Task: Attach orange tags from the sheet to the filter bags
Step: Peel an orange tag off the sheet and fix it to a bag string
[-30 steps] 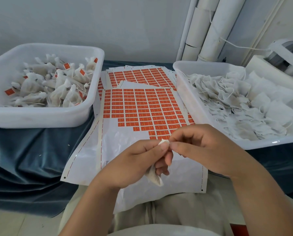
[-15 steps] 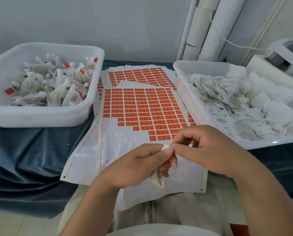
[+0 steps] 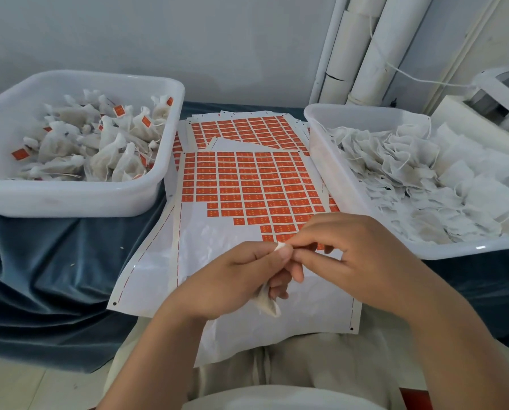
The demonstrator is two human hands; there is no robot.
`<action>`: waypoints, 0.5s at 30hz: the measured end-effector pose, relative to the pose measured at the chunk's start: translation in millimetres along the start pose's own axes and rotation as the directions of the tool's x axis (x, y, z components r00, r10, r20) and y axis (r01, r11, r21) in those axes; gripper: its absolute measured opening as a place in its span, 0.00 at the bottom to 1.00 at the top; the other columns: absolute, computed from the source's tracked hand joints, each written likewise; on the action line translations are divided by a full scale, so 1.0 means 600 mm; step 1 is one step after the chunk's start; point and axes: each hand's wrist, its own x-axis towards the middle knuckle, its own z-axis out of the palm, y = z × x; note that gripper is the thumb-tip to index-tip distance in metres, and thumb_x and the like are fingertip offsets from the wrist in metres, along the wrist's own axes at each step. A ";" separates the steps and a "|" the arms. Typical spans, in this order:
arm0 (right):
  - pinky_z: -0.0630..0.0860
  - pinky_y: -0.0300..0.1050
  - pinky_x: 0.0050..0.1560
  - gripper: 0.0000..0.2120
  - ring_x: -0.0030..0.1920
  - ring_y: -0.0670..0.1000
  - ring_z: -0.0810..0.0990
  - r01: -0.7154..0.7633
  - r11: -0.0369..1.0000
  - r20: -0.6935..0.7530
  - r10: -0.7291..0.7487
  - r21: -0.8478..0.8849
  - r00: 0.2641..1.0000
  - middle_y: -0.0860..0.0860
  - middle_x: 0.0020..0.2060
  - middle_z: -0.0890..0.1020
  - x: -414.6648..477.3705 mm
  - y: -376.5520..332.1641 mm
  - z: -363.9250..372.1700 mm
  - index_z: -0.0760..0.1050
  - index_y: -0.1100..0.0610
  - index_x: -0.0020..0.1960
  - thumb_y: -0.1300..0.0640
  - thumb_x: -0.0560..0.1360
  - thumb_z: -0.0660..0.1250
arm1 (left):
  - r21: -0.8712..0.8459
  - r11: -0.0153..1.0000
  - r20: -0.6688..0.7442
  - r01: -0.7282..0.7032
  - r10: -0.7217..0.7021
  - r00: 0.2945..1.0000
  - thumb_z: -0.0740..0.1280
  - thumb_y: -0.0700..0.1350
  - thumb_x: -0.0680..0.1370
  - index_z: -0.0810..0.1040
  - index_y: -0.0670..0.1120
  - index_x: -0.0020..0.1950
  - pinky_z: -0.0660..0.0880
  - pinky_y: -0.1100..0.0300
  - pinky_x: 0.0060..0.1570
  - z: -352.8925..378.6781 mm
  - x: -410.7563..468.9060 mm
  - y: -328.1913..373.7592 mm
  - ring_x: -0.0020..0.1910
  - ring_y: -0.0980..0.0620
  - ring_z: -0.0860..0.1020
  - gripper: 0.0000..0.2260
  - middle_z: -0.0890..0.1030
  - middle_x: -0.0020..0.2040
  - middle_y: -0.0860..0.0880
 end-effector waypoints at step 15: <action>0.75 0.39 0.44 0.08 0.42 0.44 0.78 0.079 0.974 -0.140 -0.110 -0.214 0.984 0.43 0.43 0.82 -0.002 0.010 0.012 0.84 0.55 0.51 0.55 0.83 0.66 | -0.154 0.988 -0.087 0.024 -0.038 0.996 0.57 0.57 0.87 0.86 0.48 0.52 0.78 0.58 0.51 0.003 0.004 -0.001 0.37 0.54 0.74 0.21 0.73 0.36 0.53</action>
